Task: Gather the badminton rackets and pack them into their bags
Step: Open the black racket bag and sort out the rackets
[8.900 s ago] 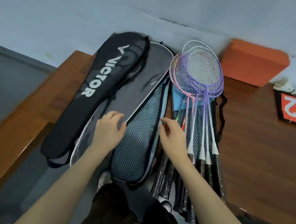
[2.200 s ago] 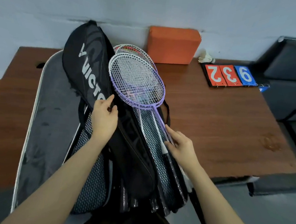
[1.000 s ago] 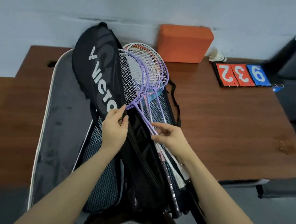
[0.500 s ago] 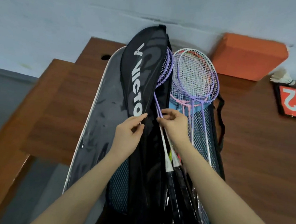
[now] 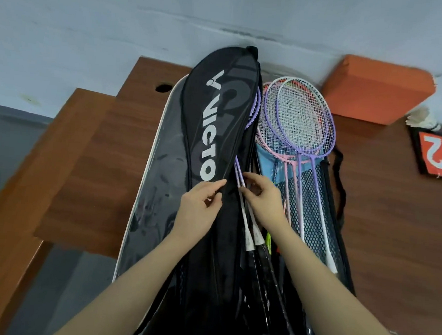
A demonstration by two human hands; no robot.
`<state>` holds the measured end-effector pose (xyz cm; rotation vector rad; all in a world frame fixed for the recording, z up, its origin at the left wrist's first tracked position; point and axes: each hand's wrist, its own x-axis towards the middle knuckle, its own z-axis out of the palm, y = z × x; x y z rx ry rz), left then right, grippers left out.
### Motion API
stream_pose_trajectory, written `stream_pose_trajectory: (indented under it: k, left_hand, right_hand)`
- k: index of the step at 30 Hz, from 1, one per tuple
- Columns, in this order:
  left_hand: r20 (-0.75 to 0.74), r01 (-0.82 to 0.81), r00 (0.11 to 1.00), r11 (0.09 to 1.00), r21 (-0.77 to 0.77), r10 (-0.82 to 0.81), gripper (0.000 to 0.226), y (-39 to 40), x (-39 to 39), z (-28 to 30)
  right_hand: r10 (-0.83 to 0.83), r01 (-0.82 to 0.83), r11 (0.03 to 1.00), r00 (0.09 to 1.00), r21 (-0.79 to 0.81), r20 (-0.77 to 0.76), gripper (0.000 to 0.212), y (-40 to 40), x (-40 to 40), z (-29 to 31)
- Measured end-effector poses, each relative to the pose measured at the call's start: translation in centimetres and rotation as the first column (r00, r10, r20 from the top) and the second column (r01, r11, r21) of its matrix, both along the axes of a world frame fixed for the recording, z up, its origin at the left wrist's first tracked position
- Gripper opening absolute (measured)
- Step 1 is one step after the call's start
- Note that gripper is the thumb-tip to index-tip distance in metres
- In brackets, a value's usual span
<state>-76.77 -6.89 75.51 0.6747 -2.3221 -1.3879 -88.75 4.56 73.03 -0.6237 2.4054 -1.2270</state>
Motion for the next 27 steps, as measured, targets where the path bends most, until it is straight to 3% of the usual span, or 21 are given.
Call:
stream_pose_trajectory:
  k: [5,9,14,19,22,25,27]
  left_hand:
    - [0.065,0.144,0.989,0.932,-0.334,-0.129,0.037,0.5,0.1,-2.3]
    - [0.215,0.275,0.956,0.857,-0.436,-0.198,0.057,1.6,0.2,-3.1]
    - [0.427,0.258,0.901,0.882,-0.394,-0.073,0.082,5.9,4.0,-2.8]
    - [0.502,0.102,0.859,0.928,-0.357,0.099,0.071,9.6,7.4,-3.6]
    - [0.465,0.008,0.873,0.949,-0.315,0.147,0.055,10.7,8.1,-3.6]
    - [0.319,-0.143,0.929,0.977,-0.157,0.187,0.047,10.5,8.5,-2.7]
    - [0.275,-0.17,0.944,0.983,-0.072,0.183,0.045,10.1,8.8,-1.7]
  right_hand:
    - [-0.1,0.104,0.993,0.993,0.063,-0.067,0.03,5.7,3.8,0.2]
    - [-0.135,0.136,0.984,0.991,0.113,-0.018,0.027,9.5,6.8,0.2]
    - [-0.069,0.061,0.992,0.995,0.11,0.072,0.035,12.7,8.6,0.2]
    - [0.075,-0.088,0.989,0.992,0.122,0.102,0.045,13.6,9.0,-0.2]
    - [0.059,-0.063,0.998,0.981,0.017,0.183,0.041,13.5,8.9,-0.1]
    - [0.013,0.002,0.998,0.972,-0.062,0.235,0.037,13.2,8.8,0.0]
    - [0.033,-0.03,0.999,0.98,-0.021,0.197,0.04,12.9,8.8,0.2]
